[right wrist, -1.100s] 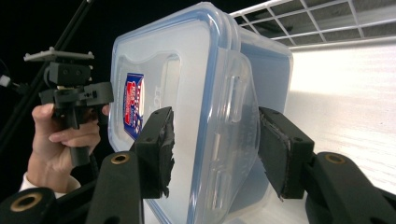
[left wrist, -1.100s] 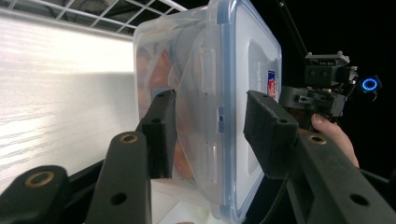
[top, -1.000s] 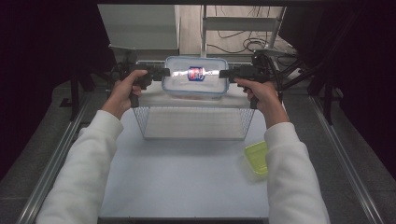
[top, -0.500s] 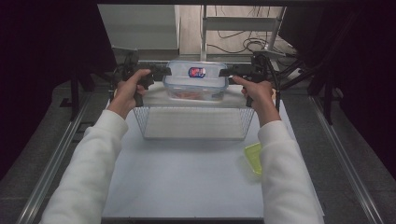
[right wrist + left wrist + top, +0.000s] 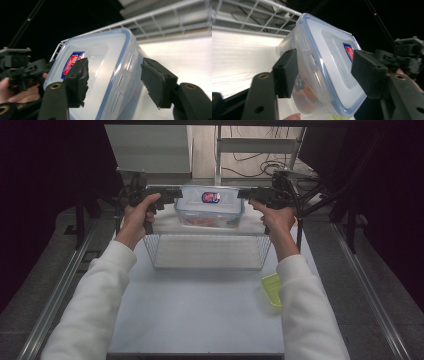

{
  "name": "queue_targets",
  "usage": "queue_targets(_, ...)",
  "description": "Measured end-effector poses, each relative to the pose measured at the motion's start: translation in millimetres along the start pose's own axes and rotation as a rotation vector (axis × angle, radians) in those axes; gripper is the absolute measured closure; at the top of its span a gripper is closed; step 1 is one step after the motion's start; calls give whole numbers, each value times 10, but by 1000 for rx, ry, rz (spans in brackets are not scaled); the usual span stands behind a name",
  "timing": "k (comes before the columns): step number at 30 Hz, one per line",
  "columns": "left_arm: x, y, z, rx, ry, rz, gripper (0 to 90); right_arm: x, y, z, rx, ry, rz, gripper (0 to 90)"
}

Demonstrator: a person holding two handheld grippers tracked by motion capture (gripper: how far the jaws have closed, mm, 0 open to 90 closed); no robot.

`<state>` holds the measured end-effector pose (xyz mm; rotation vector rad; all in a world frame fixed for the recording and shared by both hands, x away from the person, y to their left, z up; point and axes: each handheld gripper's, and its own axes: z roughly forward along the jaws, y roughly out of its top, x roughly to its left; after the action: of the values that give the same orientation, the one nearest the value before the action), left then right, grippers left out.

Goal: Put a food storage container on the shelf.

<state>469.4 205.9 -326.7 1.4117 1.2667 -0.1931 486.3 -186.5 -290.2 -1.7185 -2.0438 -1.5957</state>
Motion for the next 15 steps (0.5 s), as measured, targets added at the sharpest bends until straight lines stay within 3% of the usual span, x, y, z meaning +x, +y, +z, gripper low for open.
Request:
queue_targets(2,-39,-17,-44,-12,8,48,338,22,-10,-20,-2,-8,-28,328)
queue_targets(3,-89,-44,-89,-18,16,96,327,82,-48,-69,-3,-28,-107,314)
queue_targets(4,-113,-57,-107,-21,17,111,315,108,-80,-100,-13,-26,-129,316)
queue_targets(5,-113,-57,-107,-21,17,111,305,108,-80,-100,-13,-26,-129,316)
queue_targets(7,-187,-103,-174,-36,12,154,300,136,-128,-161,-30,-17,-153,318)
queue_targets(8,-242,-148,-240,-45,18,194,292,150,-171,-207,-38,-9,-169,313)
queue_targets(10,-265,-169,-263,-47,28,214,287,161,-225,-258,-41,5,-181,299)
queue_targets(12,-339,-266,-346,-45,46,277,287,186,-288,-303,-33,5,-198,290)
queue_targets(13,-339,-266,-346,-45,46,277,286,186,-288,-303,-33,5,-198,290)
queue_targets(14,-360,-307,-379,-46,46,290,286,251,-375,-359,-29,-26,-264,287)
queue_targets(15,-371,-359,-432,-47,41,311,285,275,-407,-378,-28,-28,-283,287)
